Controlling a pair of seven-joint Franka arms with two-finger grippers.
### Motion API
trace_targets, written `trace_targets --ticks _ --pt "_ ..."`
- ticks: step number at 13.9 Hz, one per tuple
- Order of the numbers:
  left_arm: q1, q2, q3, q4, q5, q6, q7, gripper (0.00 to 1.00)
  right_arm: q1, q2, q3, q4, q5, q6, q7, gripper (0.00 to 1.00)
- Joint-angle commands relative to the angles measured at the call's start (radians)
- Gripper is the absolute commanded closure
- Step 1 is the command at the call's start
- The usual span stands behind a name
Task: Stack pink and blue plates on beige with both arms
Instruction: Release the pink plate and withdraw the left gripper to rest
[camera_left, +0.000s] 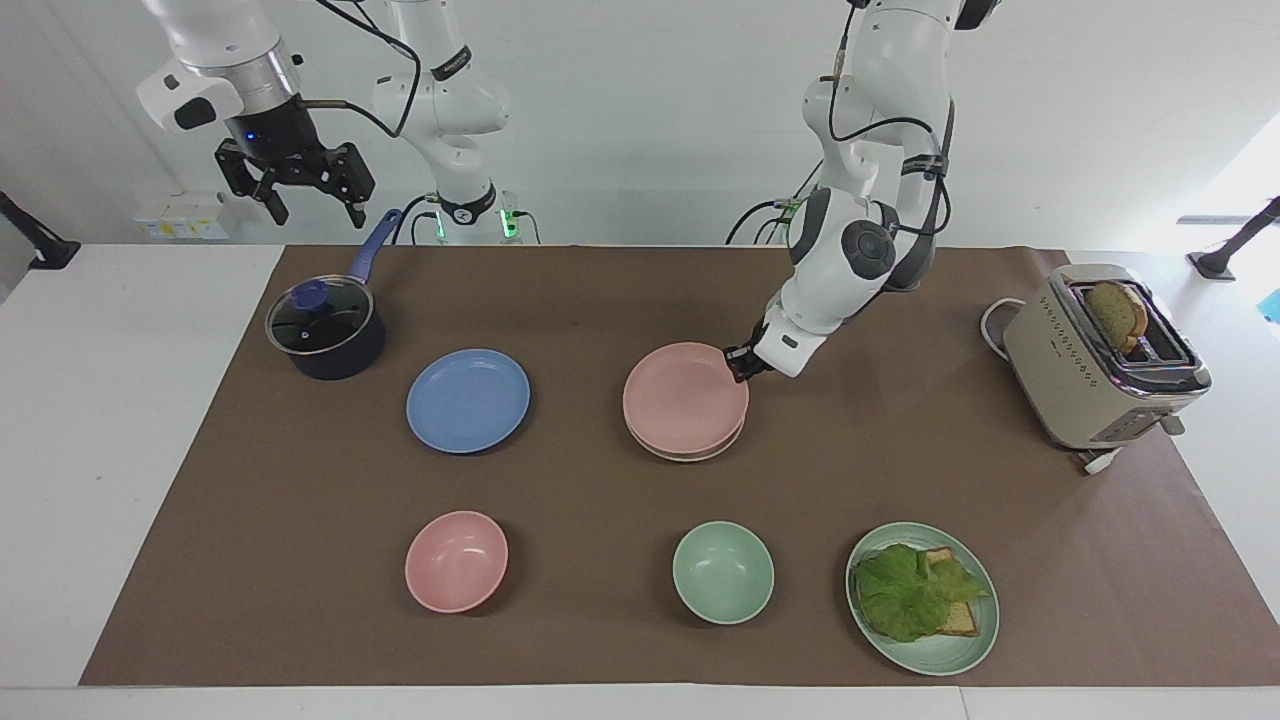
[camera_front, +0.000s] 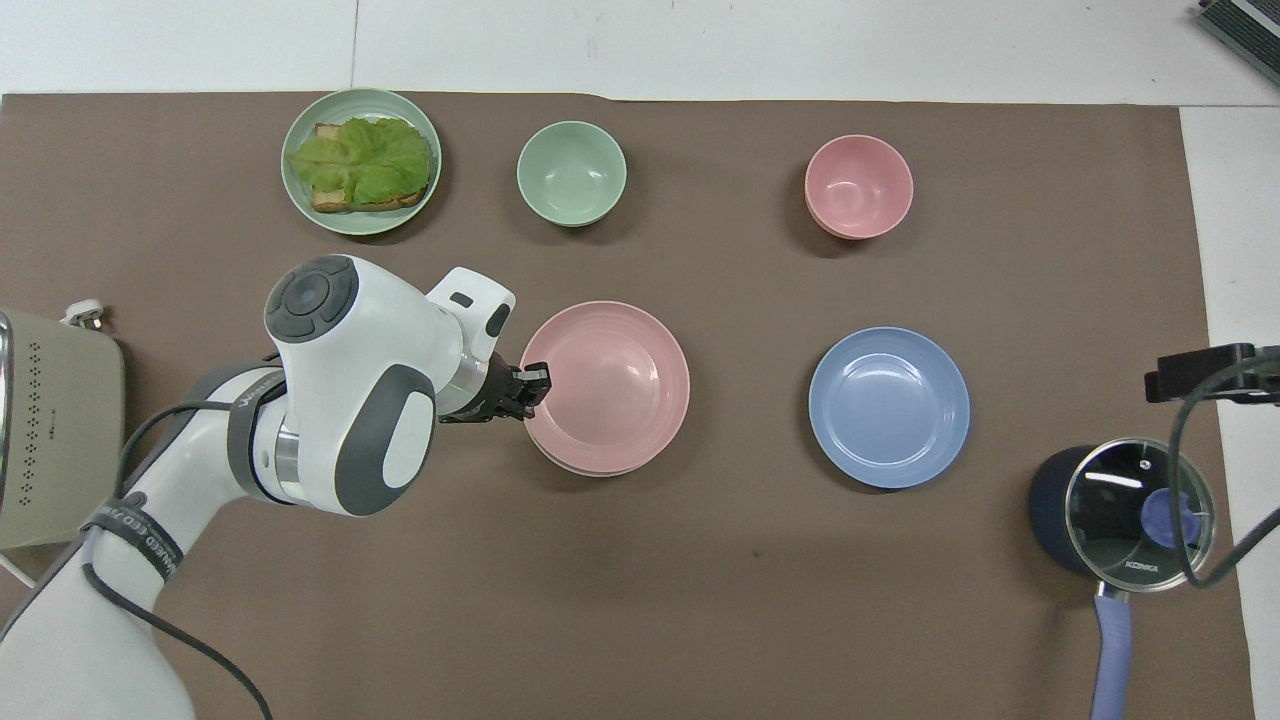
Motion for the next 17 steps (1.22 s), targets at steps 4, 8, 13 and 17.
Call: trace_targets --ticks 4,8,13,17 --pt "0.016 -0.015 0.033 0.037 0.081 -0.01 0.028 0.0 -0.006 -0.016 0.002 -0.013 0.018 0.013 -0.021 0.0" --pt "0.172 -0.017 0.033 0.166 0.232 -0.213 0.24 0.0 -0.006 -0.017 0.004 -0.025 0.018 0.057 -0.024 0.0" --pt "0.338 -0.029 0.035 0.231 0.275 -0.283 0.431 0.0 -0.017 -0.02 0.001 -0.057 0.018 0.054 -0.024 0.0" --pt "0.336 -0.073 0.053 0.342 0.348 -0.405 0.441 0.0 -0.02 -0.02 -0.004 -0.175 0.018 0.161 -0.088 0.0"
